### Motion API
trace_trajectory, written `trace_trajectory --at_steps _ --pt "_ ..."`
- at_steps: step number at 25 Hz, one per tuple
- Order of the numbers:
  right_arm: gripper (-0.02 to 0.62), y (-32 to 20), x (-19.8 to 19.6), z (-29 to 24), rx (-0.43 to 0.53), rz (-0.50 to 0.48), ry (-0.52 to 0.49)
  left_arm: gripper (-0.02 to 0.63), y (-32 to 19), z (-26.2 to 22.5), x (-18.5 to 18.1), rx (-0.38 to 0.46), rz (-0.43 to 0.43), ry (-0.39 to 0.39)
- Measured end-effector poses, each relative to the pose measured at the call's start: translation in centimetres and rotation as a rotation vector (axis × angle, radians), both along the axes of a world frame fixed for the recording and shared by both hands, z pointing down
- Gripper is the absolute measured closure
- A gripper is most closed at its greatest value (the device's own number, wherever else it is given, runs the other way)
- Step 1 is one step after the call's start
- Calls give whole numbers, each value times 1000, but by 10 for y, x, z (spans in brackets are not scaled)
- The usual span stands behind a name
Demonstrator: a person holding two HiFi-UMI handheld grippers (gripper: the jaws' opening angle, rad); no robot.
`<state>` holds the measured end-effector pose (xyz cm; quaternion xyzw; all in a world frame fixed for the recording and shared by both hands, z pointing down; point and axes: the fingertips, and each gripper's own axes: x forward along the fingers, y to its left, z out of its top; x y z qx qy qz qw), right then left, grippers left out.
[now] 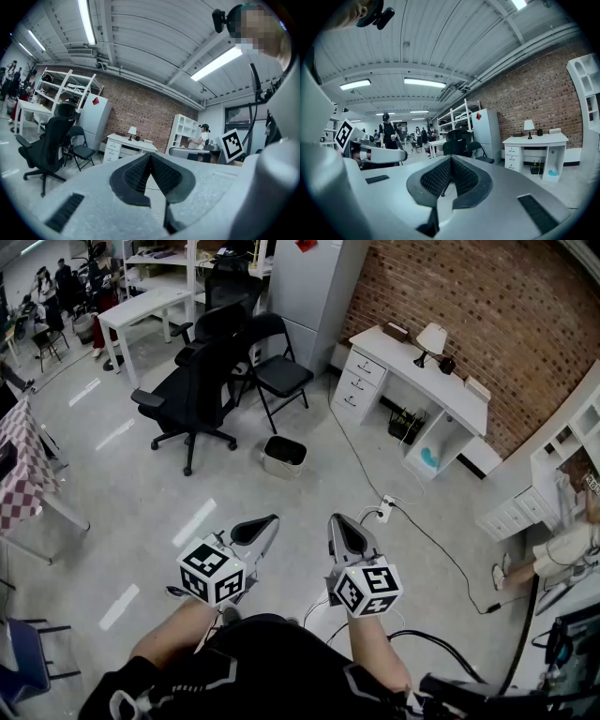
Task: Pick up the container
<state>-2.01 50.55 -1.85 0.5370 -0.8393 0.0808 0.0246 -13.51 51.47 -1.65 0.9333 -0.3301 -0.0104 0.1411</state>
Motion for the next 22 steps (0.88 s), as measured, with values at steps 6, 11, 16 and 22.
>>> trace_trajectory --at_steps 6,11,16,22 --pt "589 2 0 -1 -5 11 -4 598 1 4 1 12 5 -42" --pt "589 2 -2 -1 -6 19 -1 598 1 5 -3 6 1 -37" --pt "589 2 0 -4 0 44 -45 598 2 3 -6 0 9 -32" --pt "588 -2 -7 0 -6 76 -49 598 0 6 -20 6 19 -49"
